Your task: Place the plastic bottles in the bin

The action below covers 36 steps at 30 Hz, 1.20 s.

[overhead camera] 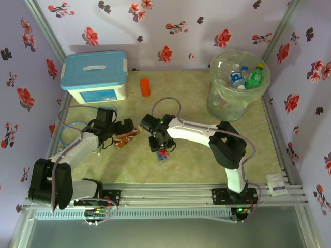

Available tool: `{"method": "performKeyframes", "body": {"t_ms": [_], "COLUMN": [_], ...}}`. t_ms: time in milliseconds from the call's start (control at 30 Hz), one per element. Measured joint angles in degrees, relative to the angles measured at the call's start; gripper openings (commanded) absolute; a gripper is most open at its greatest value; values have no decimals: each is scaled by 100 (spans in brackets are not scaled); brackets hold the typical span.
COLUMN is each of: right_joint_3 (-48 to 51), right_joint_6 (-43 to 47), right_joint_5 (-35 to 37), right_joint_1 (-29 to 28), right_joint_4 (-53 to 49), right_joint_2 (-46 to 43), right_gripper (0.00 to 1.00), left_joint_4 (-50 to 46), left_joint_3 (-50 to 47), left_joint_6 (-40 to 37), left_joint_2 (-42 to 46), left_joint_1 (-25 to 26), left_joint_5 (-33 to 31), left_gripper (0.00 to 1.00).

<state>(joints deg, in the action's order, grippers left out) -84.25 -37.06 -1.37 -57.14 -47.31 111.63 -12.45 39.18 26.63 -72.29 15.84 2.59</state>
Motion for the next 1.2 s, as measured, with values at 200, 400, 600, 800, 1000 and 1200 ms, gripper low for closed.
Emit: {"method": "performKeyframes", "body": {"t_ms": [200, 400, 600, 800, 1000, 1200], "right_joint_3": [-501, -1978, -3056, -3823, -3805, -3770], "right_joint_6": [457, 1080, 1711, 2446, 3117, 3530], "right_joint_5": [713, 1812, 2730, 3550, 3936, 3871], "right_joint_1": [592, 1412, 2227, 2730, 3565, 4371], "right_joint_4": [-560, -942, -970, -769, -225, 129], "right_joint_2": [-306, -938, -1528, -1746, -1821, -1718], "right_gripper": [41, 39, 37, 36, 35, 35], "left_joint_4": [0, -2, -7, -42, -57, -94], "left_joint_3": [0, 0, 0, 0, 2, 11], "left_joint_6": [2, 2, 0, 0, 0, 0], "left_joint_2": [4, 31, 190, 227, 229, 201], "left_joint_1": [0, -2, -7, -7, -7, -7], "left_joint_5": [0, 2, 0, 2, 0, 0], "left_gripper": [100, 100, 100, 100, 100, 100]}}
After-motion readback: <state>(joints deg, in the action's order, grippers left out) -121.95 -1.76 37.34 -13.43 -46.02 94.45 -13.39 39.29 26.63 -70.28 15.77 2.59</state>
